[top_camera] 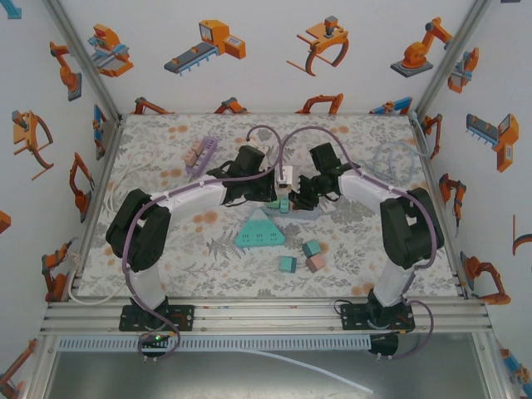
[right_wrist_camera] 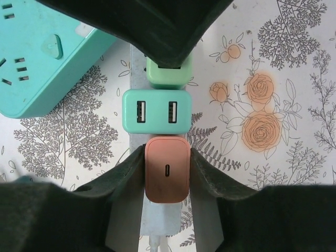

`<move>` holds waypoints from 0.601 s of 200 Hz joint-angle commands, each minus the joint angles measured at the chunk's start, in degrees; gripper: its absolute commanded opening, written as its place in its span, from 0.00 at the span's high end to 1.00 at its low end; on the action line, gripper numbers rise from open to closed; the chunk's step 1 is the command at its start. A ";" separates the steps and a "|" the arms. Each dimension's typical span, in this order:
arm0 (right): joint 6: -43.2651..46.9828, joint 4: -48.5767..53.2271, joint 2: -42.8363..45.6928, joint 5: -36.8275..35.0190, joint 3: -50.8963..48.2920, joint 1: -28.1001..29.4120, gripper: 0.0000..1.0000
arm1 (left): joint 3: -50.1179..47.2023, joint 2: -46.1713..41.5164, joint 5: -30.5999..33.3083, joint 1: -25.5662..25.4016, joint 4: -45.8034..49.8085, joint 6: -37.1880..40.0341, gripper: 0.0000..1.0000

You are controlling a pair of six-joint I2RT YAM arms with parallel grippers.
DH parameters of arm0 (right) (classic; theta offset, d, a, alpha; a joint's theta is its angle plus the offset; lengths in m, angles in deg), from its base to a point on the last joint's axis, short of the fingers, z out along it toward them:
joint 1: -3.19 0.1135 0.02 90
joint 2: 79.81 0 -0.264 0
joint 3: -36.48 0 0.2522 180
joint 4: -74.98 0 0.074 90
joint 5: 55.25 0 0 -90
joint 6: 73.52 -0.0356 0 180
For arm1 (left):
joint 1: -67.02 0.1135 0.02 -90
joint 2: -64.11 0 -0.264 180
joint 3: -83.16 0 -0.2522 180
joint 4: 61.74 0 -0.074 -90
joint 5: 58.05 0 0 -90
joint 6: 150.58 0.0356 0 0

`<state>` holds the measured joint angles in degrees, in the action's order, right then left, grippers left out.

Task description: Pull the plug off the socket

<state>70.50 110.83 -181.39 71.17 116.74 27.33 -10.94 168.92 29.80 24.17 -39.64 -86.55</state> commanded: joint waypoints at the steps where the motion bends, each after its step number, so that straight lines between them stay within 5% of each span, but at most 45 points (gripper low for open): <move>1: 0.37 2.47 -1.27 -0.90 0.99 -0.20 0.62 | -1.21 2.41 2.42 -0.40 8.23 2.91 0.56; 52: 2.38 5.63 -2.81 -1.65 2.73 0.14 0.61 | -0.60 2.67 2.77 -0.77 8.68 2.91 0.56; 120: 1.07 5.05 -0.64 3.11 3.11 0.18 0.84 | -1.11 4.95 4.27 -0.92 9.20 3.35 0.57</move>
<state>72.01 114.00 -183.86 69.73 118.82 27.33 -10.00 169.45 31.35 23.54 -38.70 -86.31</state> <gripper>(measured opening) 0.340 0.442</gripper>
